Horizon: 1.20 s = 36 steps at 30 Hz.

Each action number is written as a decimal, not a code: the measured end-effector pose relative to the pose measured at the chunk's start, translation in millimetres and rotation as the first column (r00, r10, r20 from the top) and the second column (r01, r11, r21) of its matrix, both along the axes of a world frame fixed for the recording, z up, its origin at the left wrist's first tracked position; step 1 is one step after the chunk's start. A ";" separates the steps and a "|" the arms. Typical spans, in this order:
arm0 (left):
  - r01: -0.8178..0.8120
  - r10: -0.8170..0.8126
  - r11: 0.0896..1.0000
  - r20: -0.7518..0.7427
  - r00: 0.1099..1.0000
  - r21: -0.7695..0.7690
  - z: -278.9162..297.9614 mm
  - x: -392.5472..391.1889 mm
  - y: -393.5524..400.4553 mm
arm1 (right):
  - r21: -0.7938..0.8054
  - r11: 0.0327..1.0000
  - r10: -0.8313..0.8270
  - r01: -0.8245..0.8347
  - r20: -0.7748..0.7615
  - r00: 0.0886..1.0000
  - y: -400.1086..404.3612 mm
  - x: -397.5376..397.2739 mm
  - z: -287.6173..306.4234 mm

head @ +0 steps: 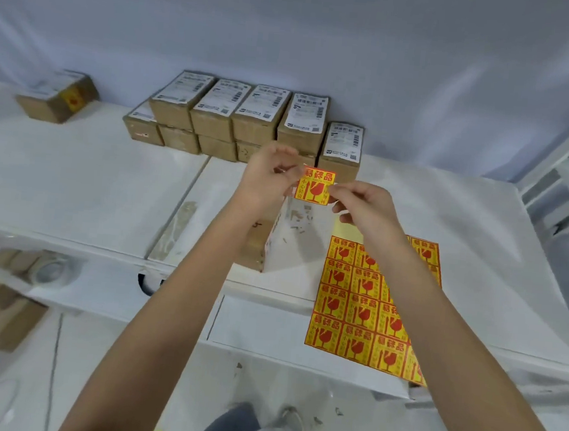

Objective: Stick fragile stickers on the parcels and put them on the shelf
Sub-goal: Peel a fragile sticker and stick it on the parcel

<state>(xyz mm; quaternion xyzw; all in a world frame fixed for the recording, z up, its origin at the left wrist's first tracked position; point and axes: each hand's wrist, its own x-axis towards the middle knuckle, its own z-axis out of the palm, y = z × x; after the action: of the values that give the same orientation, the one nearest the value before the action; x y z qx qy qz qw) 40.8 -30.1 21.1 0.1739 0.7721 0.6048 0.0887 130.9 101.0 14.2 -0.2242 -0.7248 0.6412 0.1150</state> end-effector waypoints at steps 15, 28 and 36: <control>0.162 -0.149 0.979 0.111 0.983 -0.122 -9.7 -36.5 -75.5 | -0.098 0.982 -0.152 0.163 0.109 0.982 -78.3 -31.9 4.8; 0.212 -0.196 0.958 0.099 0.976 -0.192 -33.0 -30.2 -88.2 | 0.054 0.961 -0.276 0.273 0.296 0.914 -97.8 -25.3 -7.1; 0.182 -0.167 0.948 0.080 0.983 -0.260 -38.7 -28.0 -86.9 | 0.069 0.970 -0.241 0.232 0.346 0.907 -98.6 -23.6 -5.9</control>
<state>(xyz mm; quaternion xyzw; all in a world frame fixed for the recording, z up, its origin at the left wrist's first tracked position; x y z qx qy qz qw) 12.7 -117.0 -17.6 0.2109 0.8252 0.4898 0.1863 107.3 2.4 8.3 -0.4197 -0.7096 0.5625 0.0633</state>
